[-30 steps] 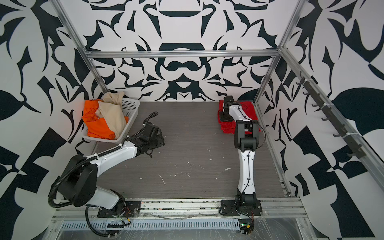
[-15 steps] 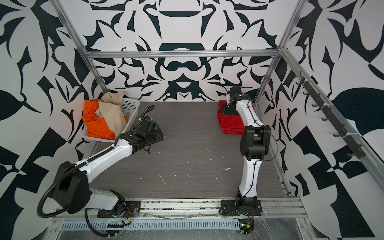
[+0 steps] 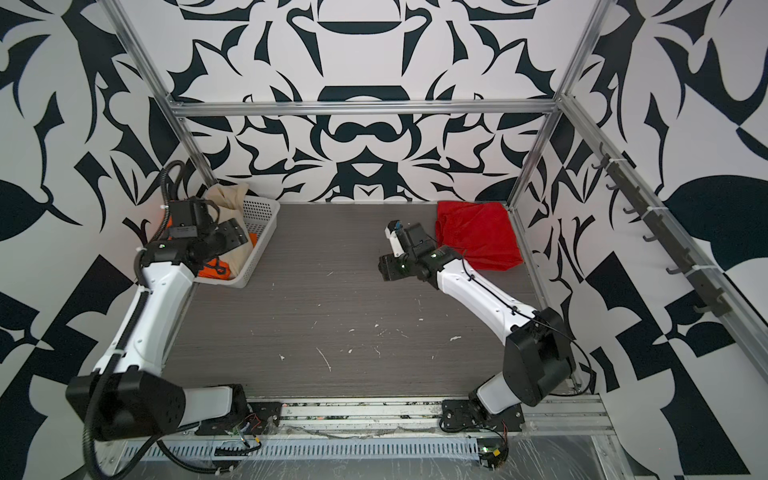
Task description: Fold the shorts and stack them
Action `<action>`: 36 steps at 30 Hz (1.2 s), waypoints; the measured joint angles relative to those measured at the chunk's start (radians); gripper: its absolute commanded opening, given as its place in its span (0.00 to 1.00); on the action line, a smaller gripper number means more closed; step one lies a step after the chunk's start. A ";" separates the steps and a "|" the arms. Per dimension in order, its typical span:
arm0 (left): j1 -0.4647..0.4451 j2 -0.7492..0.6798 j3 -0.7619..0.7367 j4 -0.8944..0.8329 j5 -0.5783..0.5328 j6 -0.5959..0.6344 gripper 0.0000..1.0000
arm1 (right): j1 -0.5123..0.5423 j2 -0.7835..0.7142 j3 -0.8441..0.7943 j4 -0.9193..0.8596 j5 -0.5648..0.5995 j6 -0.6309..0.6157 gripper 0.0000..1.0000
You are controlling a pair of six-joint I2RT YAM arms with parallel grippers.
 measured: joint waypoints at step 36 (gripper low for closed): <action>0.172 0.576 0.594 0.177 0.584 -0.001 0.06 | 0.100 0.061 -0.043 0.097 0.043 0.088 0.70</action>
